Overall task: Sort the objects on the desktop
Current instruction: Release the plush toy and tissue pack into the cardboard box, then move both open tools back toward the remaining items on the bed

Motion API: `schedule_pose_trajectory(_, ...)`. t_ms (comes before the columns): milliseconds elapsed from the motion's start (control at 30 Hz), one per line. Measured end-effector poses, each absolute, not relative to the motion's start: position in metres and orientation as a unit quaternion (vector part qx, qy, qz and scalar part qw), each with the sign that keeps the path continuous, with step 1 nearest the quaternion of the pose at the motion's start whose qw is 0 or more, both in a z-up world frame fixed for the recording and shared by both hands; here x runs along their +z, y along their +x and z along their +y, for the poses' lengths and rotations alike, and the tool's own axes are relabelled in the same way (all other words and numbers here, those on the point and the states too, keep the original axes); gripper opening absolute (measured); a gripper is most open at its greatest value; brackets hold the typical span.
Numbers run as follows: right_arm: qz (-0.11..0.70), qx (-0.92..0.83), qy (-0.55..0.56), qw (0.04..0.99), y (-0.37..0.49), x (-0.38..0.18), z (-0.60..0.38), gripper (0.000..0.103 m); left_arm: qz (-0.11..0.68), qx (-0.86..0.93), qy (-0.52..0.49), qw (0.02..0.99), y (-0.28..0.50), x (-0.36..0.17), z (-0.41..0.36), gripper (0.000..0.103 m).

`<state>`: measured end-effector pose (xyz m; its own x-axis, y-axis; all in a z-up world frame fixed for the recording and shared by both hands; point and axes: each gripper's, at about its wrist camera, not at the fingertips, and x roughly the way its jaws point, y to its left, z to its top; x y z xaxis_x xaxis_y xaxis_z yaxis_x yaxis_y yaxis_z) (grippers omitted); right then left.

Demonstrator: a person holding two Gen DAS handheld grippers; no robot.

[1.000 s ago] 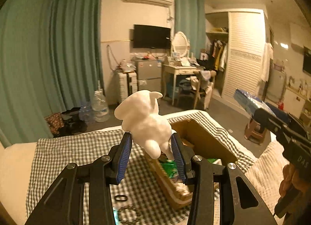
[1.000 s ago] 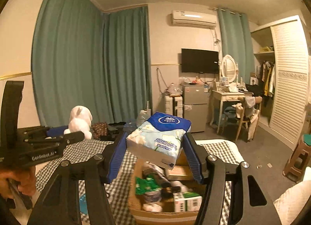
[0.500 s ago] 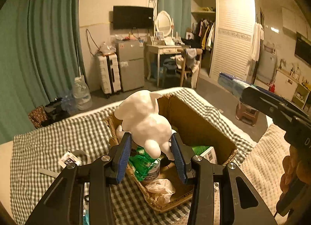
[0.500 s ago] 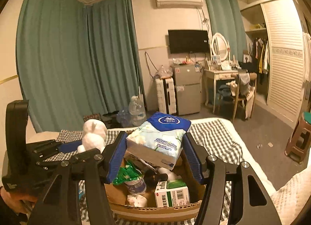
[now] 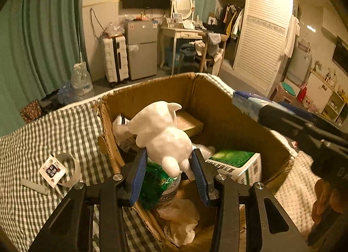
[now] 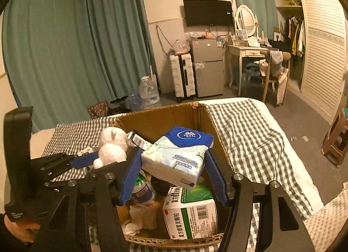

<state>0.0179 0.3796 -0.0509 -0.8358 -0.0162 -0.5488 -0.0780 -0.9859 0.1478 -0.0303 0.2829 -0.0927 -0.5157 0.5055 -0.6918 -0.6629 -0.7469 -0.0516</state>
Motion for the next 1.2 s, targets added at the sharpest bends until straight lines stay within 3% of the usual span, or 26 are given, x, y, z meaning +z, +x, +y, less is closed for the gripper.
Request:
schedule_pose_trajectory(167,0.088,0.954,-0.288,0.021,0.015,-0.052,0.379,0.061,0.106,0.864,-0.361,0.335,-0.032,-0.097,0.28,0.065)
schedule_pose_trajectory(333,0.092,0.961,-0.258,0.038,0.024,-0.038,0.377,0.063,0.104,0.87,-0.346,0.335,-0.025,-0.082,0.272,0.067)
schedule_pose_trajectory(467,0.1,0.966,-0.234,0.053,0.036,-0.022,0.377,0.069,0.1,0.881,-0.325,0.329,-0.016,-0.059,0.258,0.077)
schedule_pose_trajectory(633,0.112,0.972,-0.198,0.057,0.054,0.003,0.369,0.082,0.091,0.899,-0.297,0.31,-0.005,-0.027,0.226,0.086)
schedule_pose_trajectory(767,0.126,0.976,-0.168,0.054,0.071,0.022,0.36,0.092,0.085,0.917,-0.272,0.28,0.004,-0.002,0.199,0.103)
schedule_pose_trajectory(867,0.124,0.978,-0.156,0.055,0.081,0.032,0.352,0.103,0.084,0.928,-0.26,0.252,0.008,0.012,0.176,0.103)
schedule_pose_trajectory(1200,0.121,0.982,-0.144,0.034,0.097,0.045,0.312,0.103,0.081,0.949,-0.237,0.193,0.021,0.045,0.087,0.103)
